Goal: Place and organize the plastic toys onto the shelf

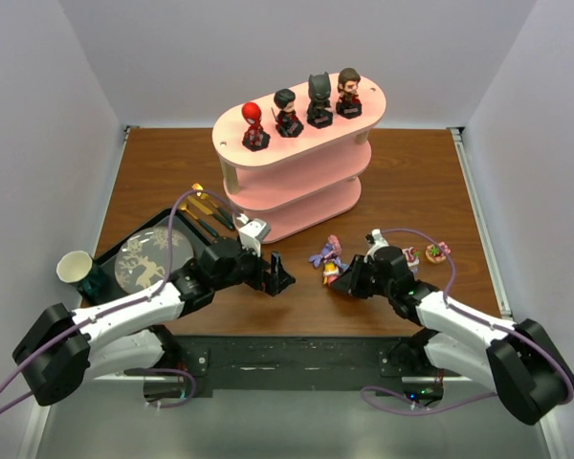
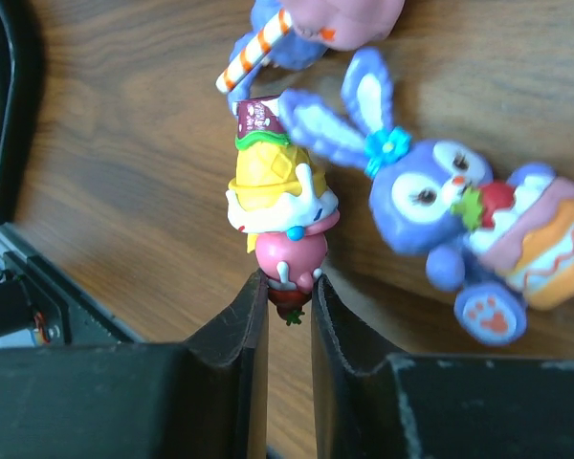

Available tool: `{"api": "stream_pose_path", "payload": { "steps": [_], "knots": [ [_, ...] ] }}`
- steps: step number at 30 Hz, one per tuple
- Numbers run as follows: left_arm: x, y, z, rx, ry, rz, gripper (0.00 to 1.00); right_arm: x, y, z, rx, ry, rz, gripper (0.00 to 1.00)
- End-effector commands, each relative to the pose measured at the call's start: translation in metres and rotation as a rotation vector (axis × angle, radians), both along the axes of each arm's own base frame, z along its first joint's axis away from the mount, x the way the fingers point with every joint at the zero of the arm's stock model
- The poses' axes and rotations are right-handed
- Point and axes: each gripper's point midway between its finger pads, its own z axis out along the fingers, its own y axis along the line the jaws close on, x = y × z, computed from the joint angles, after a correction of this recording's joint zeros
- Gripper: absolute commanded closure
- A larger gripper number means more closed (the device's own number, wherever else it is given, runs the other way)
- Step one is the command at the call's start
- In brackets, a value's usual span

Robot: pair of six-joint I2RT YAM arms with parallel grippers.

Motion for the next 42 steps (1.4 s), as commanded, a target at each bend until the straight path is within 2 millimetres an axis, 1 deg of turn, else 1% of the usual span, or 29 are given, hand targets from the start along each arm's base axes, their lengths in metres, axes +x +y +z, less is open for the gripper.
{"api": "stream_pose_path", "payload": {
  "steps": [1, 2, 3, 4, 6, 7, 8, 9, 10, 11, 12, 13, 15, 16, 17, 18, 20, 21, 22, 23, 24, 27, 31, 36, 38, 39, 42],
  "knots": [
    [0.004, -0.023, 0.033, -0.042, -0.156, -0.081, 0.00, 0.002, 0.006, 0.032, 0.032, -0.010, 0.017, 1.00],
    [0.006, -0.026, 0.034, -0.029, -0.178, -0.079, 0.00, 0.002, 0.009, 0.037, 0.043, -0.010, 0.027, 1.00],
    [0.005, -0.028, 0.035, -0.021, -0.199, -0.088, 0.00, -0.002, 0.007, 0.036, 0.035, 0.018, 0.026, 1.00],
    [0.003, -0.032, 0.038, -0.006, -0.247, -0.101, 0.00, 0.000, 0.010, 0.045, 0.049, 0.014, 0.023, 1.00],
    [0.002, -0.036, 0.039, 0.014, -0.309, -0.113, 0.00, -0.004, 0.010, 0.051, 0.053, 0.037, 0.032, 1.00],
    [-0.003, -0.041, 0.044, 0.026, -0.384, -0.150, 0.00, -0.003, 0.013, 0.059, 0.065, 0.034, 0.039, 1.00],
    [0.001, -0.039, 0.047, 0.046, -0.433, -0.121, 0.00, -0.004, 0.014, 0.064, 0.069, 0.036, 0.045, 1.00],
    [0.000, -0.037, 0.043, 0.073, -0.470, -0.127, 0.00, -0.009, 0.015, 0.066, 0.073, 0.056, 0.065, 1.00],
    [-0.001, -0.040, 0.051, 0.089, -0.568, -0.151, 0.00, -0.009, 0.018, 0.075, 0.083, 0.048, 0.082, 1.00],
    [0.000, -0.034, 0.047, 0.122, -0.614, -0.134, 0.00, -0.010, 0.019, 0.079, 0.087, 0.047, 0.094, 1.00],
    [0.001, -0.032, 0.050, 0.137, -0.671, -0.138, 0.00, -0.015, 0.019, 0.080, 0.083, 0.068, 0.106, 1.00],
    [-0.001, -0.035, 0.059, 0.148, -0.771, -0.162, 0.00, -0.017, 0.023, 0.088, 0.093, 0.062, 0.143, 1.00],
    [0.000, -0.030, 0.059, 0.224, -0.888, -0.182, 0.00, -0.025, 0.027, 0.098, 0.111, 0.078, 0.197, 1.00],
    [-0.002, -0.031, 0.063, 0.234, -0.933, -0.181, 0.00, -0.029, 0.029, 0.101, 0.120, 0.088, 0.216, 1.00],
    [-0.002, -0.029, 0.060, 0.267, -0.963, -0.183, 0.00, -0.032, 0.029, 0.103, 0.122, 0.100, 0.230, 1.00],
    [-0.001, -0.028, 0.061, 0.316, -1.025, -0.195, 0.00, -0.034, 0.031, 0.109, 0.129, 0.092, 0.254, 1.00],
    [-0.003, -0.028, 0.060, 0.379, -1.080, -0.180, 0.00, -0.043, 0.032, 0.115, 0.144, 0.114, 0.301, 1.00],
    [-0.002, -0.027, 0.061, 0.434, -1.126, -0.178, 0.00, -0.045, 0.034, 0.121, 0.141, 0.104, 0.328, 1.00],
    [-0.003, -0.027, 0.062, 0.464, -1.150, -0.152, 0.00, -0.048, 0.034, 0.124, 0.143, 0.108, 0.347, 1.00],
    [-0.004, -0.027, 0.062, 0.485, -1.173, -0.150, 0.00, -0.053, 0.032, 0.124, 0.131, 0.132, 0.362, 1.00],
    [-0.003, -0.027, 0.065, 0.523, -1.215, -0.152, 0.00, -0.053, 0.032, 0.129, 0.124, 0.115, 0.380, 1.00],
    [-0.005, -0.032, 0.070, 0.571, -1.287, -0.139, 0.00, -0.059, 0.032, 0.134, 0.122, 0.126, 0.417, 1.00],
    [-0.009, -0.040, 0.079, 0.581, -1.365, -0.116, 0.00, -0.064, 0.034, 0.136, 0.137, 0.144, 0.446, 1.00],
    [-0.016, -0.055, 0.088, 0.549, -1.406, -0.149, 0.07, -0.066, 0.036, 0.136, 0.163, 0.157, 0.453, 1.00],
    [-0.019, -0.062, 0.088, 0.535, -1.412, -0.176, 0.09, -0.067, 0.038, 0.138, 0.175, 0.155, 0.458, 1.00],
    [-0.019, -0.064, 0.086, 0.535, -1.411, -0.186, 0.12, -0.066, 0.038, 0.139, 0.179, 0.155, 0.457, 1.00],
    [-0.023, -0.071, 0.082, 0.508, -1.405, -0.213, 0.16, -0.066, 0.040, 0.143, 0.192, 0.151, 0.460, 1.00]
  ]
}}
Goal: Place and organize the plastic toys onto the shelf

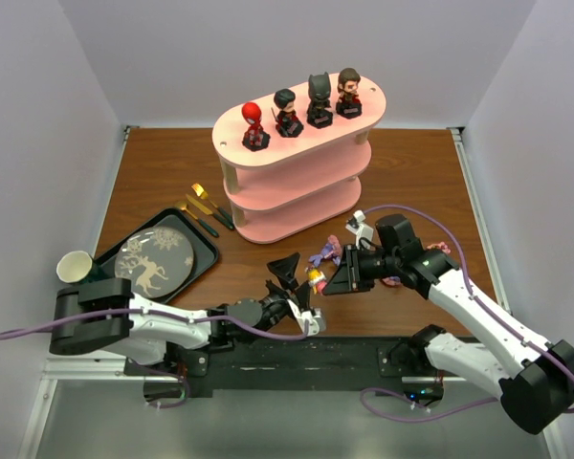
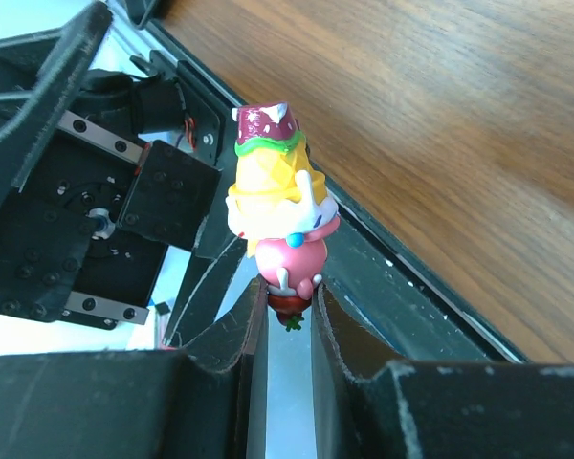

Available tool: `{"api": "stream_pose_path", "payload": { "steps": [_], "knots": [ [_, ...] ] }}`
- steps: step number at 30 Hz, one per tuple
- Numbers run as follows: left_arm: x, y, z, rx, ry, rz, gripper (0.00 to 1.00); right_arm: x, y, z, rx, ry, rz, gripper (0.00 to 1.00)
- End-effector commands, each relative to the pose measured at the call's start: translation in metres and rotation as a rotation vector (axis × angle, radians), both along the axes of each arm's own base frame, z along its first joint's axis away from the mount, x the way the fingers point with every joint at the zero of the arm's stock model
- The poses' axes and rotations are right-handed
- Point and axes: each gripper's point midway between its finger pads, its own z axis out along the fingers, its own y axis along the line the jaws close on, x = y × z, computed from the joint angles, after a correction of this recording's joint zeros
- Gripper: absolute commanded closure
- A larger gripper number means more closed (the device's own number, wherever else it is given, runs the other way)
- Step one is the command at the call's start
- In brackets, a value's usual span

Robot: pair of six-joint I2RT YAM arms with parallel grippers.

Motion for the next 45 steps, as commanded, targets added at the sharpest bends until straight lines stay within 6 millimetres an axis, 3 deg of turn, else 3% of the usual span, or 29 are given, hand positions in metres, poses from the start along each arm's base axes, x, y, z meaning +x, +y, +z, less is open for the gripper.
{"api": "stream_pose_path", "payload": {
  "steps": [1, 6, 13, 16, 20, 23, 27, 28, 33, 39, 45],
  "knots": [
    [-0.006, -0.021, 0.026, -0.099, -0.016, -0.062, 0.18, -0.002, 0.008, 0.020, 0.075, -0.010, 0.034, 1.00],
    [-0.006, -0.029, 0.019, -0.087, -0.022, -0.070, 0.26, -0.003, 0.013, 0.024, 0.122, 0.009, 0.038, 1.00],
    [-0.003, -0.031, 0.026, -0.132, -0.045, -0.056, 0.42, -0.007, 0.014, 0.023, 0.136, 0.021, 0.048, 1.00],
    [-0.001, -0.032, 0.029, -0.148, -0.057, -0.046, 0.58, -0.008, 0.014, 0.022, 0.139, 0.027, 0.046, 1.00],
    [-0.001, -0.031, 0.032, -0.172, -0.057, -0.039, 0.87, -0.009, 0.013, 0.020, 0.139, 0.027, 0.043, 0.99],
    [-0.001, -0.030, 0.034, -0.199, -0.041, -0.040, 1.00, -0.009, 0.013, 0.021, 0.144, 0.027, 0.034, 0.98],
    [-0.003, -0.029, 0.034, -0.242, 0.014, -0.054, 1.00, -0.006, 0.013, 0.020, 0.139, 0.017, 0.013, 0.84],
    [-0.003, -0.028, 0.031, -0.241, 0.030, -0.057, 1.00, -0.003, 0.011, 0.018, 0.126, 0.006, -0.008, 0.73],
    [-0.005, -0.025, 0.015, -0.281, 0.158, -0.067, 1.00, 0.006, 0.008, 0.023, 0.103, -0.041, -0.056, 0.49],
    [-0.008, -0.018, -0.005, -0.303, 0.287, -0.061, 1.00, 0.019, 0.004, 0.029, 0.072, -0.096, -0.109, 0.32],
    [-0.013, -0.019, -0.021, -0.368, 0.490, -0.072, 1.00, 0.041, -0.009, 0.057, 0.025, -0.287, -0.180, 0.22]
  ]
}}
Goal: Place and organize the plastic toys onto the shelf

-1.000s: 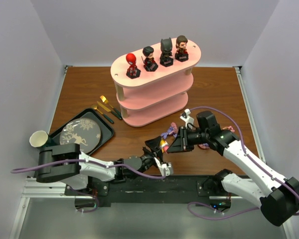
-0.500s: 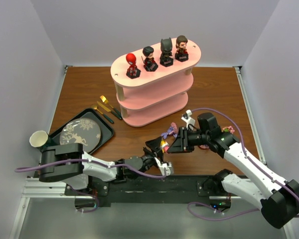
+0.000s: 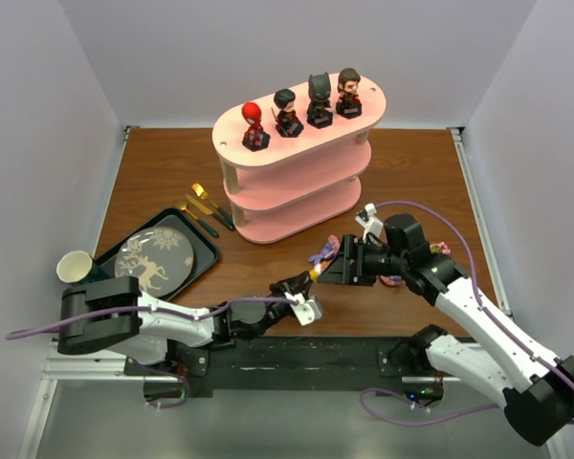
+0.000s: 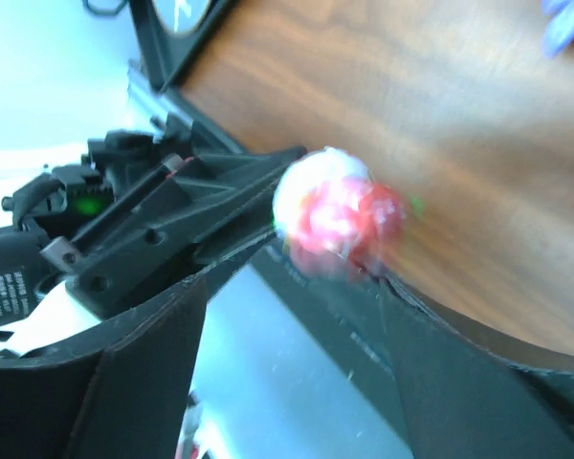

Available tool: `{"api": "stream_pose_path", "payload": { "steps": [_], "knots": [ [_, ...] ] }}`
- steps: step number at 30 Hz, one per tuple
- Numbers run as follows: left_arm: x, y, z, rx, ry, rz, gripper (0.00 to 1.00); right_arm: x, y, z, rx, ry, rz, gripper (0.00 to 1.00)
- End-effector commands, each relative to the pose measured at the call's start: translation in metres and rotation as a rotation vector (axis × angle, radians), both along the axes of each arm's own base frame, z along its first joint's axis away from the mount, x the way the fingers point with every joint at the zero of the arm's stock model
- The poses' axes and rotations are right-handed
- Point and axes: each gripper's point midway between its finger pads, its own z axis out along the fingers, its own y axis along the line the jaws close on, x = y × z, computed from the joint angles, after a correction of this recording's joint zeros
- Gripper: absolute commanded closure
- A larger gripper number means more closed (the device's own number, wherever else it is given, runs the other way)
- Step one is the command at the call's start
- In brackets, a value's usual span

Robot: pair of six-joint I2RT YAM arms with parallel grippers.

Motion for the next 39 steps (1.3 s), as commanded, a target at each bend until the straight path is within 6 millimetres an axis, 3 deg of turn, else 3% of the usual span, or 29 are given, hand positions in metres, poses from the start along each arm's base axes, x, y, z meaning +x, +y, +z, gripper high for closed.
{"api": "stream_pose_path", "payload": {
  "steps": [1, 4, 7, 11, 16, 20, 25, 32, 39],
  "knots": [
    [-0.007, -0.006, 0.008, -0.173, 0.200, -0.030, 1.00, 0.024, -0.010, 0.042, -0.026, -0.223, -0.067, 0.21],
    [-0.007, -0.007, 0.012, -0.236, 0.291, -0.042, 1.00, 0.032, -0.015, 0.054, -0.039, -0.322, -0.088, 0.20],
    [-0.008, -0.009, 0.014, -0.284, 0.352, -0.056, 1.00, 0.035, -0.020, 0.048, -0.072, -0.341, -0.099, 0.20],
    [-0.008, -0.005, 0.023, -0.355, 0.372, -0.060, 1.00, 0.039, -0.025, 0.033, -0.092, -0.315, -0.153, 0.21],
    [-0.009, 0.001, 0.018, -0.377, 0.390, -0.048, 1.00, 0.053, -0.029, 0.042, -0.017, -0.266, -0.334, 0.26],
    [-0.007, 0.005, 0.018, -0.391, 0.376, -0.037, 1.00, 0.062, -0.036, 0.037, 0.001, -0.211, -0.449, 0.30],
    [-0.004, 0.004, 0.020, -0.380, 0.345, -0.026, 1.00, 0.059, -0.023, 0.027, 0.046, -0.144, -0.459, 0.35],
    [-0.001, 0.003, 0.024, -0.398, 0.339, -0.014, 1.00, 0.051, -0.002, 0.011, 0.056, -0.112, -0.453, 0.35],
    [0.001, 0.004, 0.025, -0.407, 0.338, -0.007, 1.00, 0.048, 0.006, 0.005, 0.063, -0.110, -0.448, 0.35]
  ]
}}
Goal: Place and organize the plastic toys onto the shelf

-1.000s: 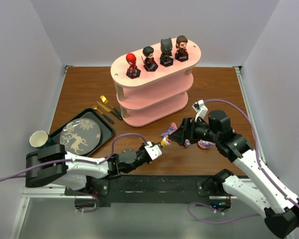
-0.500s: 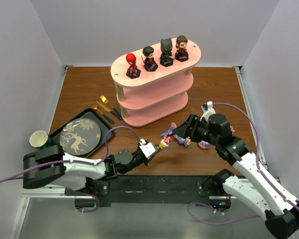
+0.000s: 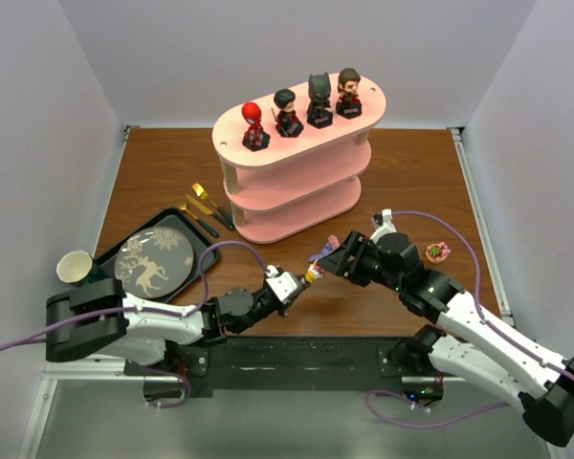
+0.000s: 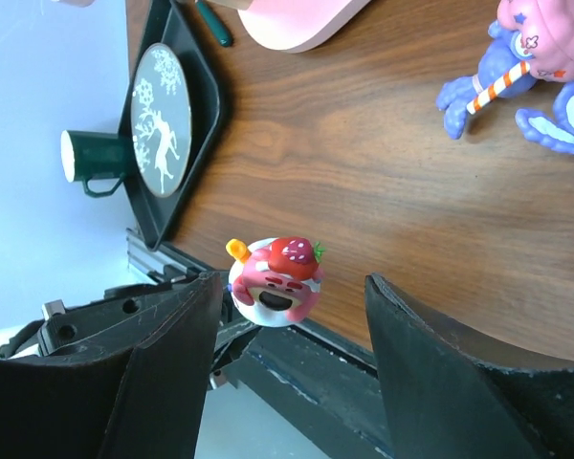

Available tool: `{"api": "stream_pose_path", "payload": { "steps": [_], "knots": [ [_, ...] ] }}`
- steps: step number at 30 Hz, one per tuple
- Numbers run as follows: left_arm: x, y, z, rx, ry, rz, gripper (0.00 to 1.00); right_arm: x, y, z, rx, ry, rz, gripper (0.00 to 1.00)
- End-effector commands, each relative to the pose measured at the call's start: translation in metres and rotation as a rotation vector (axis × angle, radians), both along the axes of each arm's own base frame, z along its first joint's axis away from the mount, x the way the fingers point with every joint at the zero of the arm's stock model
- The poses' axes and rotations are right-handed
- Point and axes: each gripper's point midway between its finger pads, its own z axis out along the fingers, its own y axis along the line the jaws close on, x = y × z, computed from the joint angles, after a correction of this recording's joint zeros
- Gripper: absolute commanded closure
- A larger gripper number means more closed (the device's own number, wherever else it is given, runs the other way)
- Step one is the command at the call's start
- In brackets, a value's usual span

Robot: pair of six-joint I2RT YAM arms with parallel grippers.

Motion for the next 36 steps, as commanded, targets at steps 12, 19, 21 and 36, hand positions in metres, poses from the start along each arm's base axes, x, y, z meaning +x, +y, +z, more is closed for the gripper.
{"api": "stream_pose_path", "payload": {
  "steps": [12, 19, 21, 36],
  "knots": [
    [0.006, -0.006, 0.030, -0.113, -0.032, 0.024, 1.00, 0.010, 0.021, 0.011, 0.065, -0.055, -0.022, 0.60],
    [0.005, -0.004, 0.028, -0.130, -0.002, 0.035, 0.89, 0.013, 0.017, 0.011, 0.027, -0.087, -0.023, 0.93],
    [0.005, -0.001, 0.028, -0.140, 0.010, 0.043, 0.64, 0.016, 0.013, 0.011, -0.003, -0.107, -0.032, 1.00],
    [0.036, 0.059, 0.057, -0.183, 0.267, 0.242, 0.11, 0.100, -0.044, 0.089, -0.415, -0.570, -0.011, 1.00]
  ]
}}
